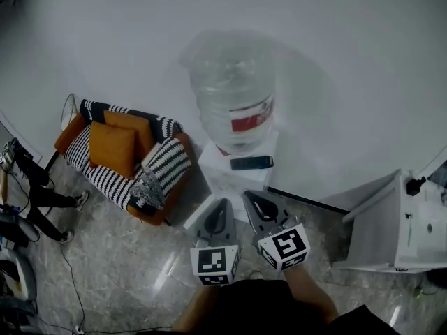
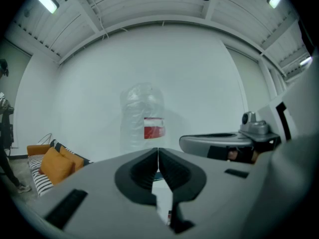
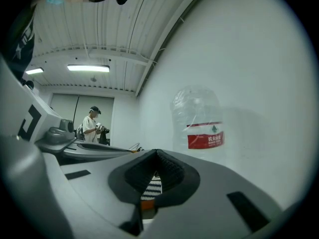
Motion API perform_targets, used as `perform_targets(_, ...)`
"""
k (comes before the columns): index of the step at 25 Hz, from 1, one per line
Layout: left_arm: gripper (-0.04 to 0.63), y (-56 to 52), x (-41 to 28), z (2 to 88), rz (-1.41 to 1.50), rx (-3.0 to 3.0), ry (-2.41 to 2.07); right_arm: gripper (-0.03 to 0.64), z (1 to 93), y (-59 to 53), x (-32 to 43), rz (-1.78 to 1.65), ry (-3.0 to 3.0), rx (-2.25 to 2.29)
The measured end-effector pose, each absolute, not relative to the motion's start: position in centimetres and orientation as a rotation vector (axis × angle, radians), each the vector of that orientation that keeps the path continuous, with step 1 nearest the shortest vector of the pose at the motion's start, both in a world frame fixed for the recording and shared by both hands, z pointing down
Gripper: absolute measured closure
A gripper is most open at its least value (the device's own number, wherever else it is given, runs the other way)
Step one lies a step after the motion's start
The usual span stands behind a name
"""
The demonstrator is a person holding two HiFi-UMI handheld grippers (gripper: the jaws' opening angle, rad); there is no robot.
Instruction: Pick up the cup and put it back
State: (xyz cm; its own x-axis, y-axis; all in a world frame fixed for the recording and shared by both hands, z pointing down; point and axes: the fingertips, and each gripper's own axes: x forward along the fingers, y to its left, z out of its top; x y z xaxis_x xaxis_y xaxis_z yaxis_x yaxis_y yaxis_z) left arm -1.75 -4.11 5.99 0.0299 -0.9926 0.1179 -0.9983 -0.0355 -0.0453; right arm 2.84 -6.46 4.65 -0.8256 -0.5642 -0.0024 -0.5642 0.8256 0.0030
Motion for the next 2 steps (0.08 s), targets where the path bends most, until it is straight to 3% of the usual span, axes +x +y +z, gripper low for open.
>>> perform_targets(2,0.583,-4.24,-2.53,5.74,0.163,2.198,-2.173,0.607,4.54,-6.69,2.24,0.019,3.003,-0.906)
